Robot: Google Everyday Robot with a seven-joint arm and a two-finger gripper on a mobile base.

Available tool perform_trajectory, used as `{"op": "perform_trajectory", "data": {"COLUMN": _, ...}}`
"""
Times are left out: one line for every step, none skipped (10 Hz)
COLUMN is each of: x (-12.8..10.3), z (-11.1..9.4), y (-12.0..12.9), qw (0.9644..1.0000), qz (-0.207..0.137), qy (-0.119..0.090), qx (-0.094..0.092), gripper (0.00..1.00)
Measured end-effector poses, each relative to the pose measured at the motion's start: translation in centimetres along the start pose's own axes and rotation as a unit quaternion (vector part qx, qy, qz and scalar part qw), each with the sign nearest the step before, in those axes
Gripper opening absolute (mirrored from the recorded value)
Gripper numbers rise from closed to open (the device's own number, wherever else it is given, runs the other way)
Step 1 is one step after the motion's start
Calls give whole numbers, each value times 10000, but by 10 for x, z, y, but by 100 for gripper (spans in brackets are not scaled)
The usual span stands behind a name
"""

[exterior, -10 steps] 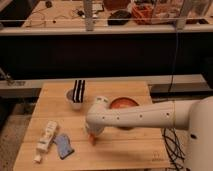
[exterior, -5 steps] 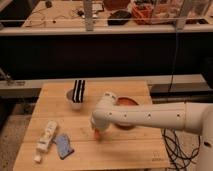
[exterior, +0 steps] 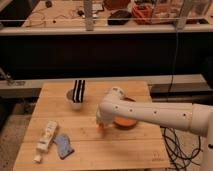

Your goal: Place the pepper in the ceramic bowl

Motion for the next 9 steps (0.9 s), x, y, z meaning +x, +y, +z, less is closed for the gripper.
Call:
{"op": "perform_trajectory", "data": {"x": 3, "z": -1, "y": 2, "qw": 10000, "qz": 45, "qy": -15, "qx": 15, "gripper": 2}}
{"op": "perform_trajectory", "data": {"x": 10, "z": -2, "y": 3, "qw": 10000, "qz": 78, "qy": 2, "qx": 22, "gripper": 2}}
{"op": "perform_trajectory", "data": {"x": 22, "z": -4, "y": 6, "qw": 9999, "qz": 138, "qy": 8, "qx": 33, "gripper": 2}}
{"op": "perform_trajectory", "data": {"x": 29, "z": -6, "y": 9, "qw": 9998, "qz": 169, "qy": 14, "qx": 44, "gripper": 2}}
{"op": "perform_trajectory", "data": {"x": 35, "z": -8, "y": 12, "qw": 9997, "qz": 228, "qy": 23, "qx": 49, "gripper": 2}}
{"op": "perform_trajectory", "data": {"x": 39, "z": -9, "y": 12, "qw": 9996, "qz": 265, "qy": 25, "qx": 51, "gripper": 2}}
{"op": "perform_trajectory", "data": {"x": 44, "z": -9, "y": 12, "qw": 9995, "qz": 318, "qy": 27, "qx": 68, "gripper": 2}}
{"op": "perform_trajectory", "data": {"x": 48, "z": -10, "y": 15, "qw": 9993, "qz": 375, "qy": 33, "qx": 69, "gripper": 2}}
{"op": "perform_trajectory", "data": {"x": 55, "z": -12, "y": 19, "qw": 9988, "qz": 476, "qy": 31, "qx": 85, "gripper": 2}}
